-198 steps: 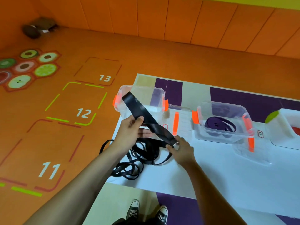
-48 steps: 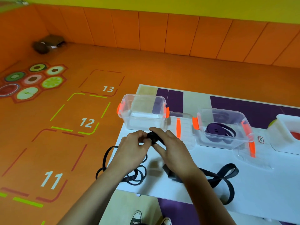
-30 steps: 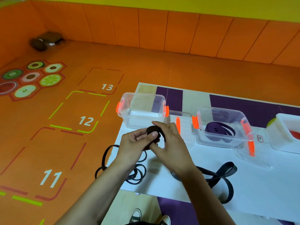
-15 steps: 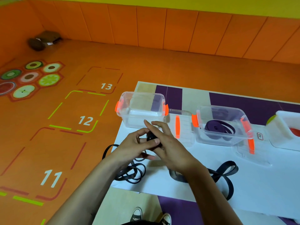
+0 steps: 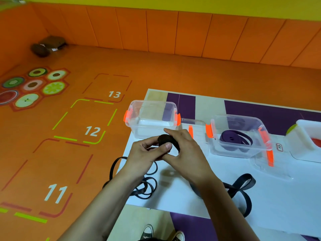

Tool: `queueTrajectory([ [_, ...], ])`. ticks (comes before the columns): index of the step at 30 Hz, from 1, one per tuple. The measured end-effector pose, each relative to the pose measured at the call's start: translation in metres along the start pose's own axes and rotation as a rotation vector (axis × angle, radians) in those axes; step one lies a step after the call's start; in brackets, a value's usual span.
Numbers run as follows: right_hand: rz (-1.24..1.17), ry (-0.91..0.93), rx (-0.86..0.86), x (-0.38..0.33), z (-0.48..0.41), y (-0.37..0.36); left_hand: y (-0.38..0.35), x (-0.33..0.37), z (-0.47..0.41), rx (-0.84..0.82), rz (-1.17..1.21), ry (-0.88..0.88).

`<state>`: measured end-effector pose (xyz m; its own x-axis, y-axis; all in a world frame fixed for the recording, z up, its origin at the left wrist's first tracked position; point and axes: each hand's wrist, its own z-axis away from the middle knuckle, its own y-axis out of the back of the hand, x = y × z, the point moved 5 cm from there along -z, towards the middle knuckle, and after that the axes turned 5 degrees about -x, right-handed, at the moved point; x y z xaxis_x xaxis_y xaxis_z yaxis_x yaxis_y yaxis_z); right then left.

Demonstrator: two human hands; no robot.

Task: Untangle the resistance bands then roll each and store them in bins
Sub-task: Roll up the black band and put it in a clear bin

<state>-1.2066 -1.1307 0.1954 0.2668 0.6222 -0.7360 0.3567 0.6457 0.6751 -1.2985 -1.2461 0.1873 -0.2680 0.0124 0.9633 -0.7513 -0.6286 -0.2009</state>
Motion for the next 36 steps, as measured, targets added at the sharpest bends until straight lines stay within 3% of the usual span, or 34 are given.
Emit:
queueTrajectory([
  [4, 0.080, -0.019, 0.126, -0.007, 0.001, -0.012, -0.001, -0.005, -0.003, 0.141, 0.152, 0.040],
  [7, 0.069, -0.003, 0.091, -0.003, 0.002, -0.015, -0.003, -0.006, -0.004, 0.119, 0.151, 0.055],
  [14, 0.173, 0.104, -0.147, 0.009, 0.000, -0.005, 0.022, 0.016, -0.010, -0.099, -0.348, 0.059],
  [19, 0.109, 0.093, -0.128, 0.011, 0.003, -0.008, 0.024, 0.018, -0.010, -0.169, -0.486, 0.048],
  [22, -0.065, 0.023, -0.088, 0.008, 0.000, 0.000, 0.023, 0.016, -0.008, -0.084, -0.357, -0.007],
  [25, -0.413, -0.091, -0.071, 0.008, 0.002, 0.010, 0.024, 0.018, -0.009, -0.010, -0.172, -0.069],
  [29, -0.674, -0.049, 0.029, 0.001, 0.007, 0.015, 0.016, 0.015, -0.010, 0.049, 0.112, -0.084],
  [33, -0.759, -0.037, 0.104, -0.003, 0.002, 0.003, 0.006, 0.007, -0.010, 0.050, 0.321, -0.026],
  [36, -0.675, -0.023, 0.062, 0.000, 0.004, 0.005, 0.005, 0.002, -0.007, 0.030, 0.303, 0.013],
])
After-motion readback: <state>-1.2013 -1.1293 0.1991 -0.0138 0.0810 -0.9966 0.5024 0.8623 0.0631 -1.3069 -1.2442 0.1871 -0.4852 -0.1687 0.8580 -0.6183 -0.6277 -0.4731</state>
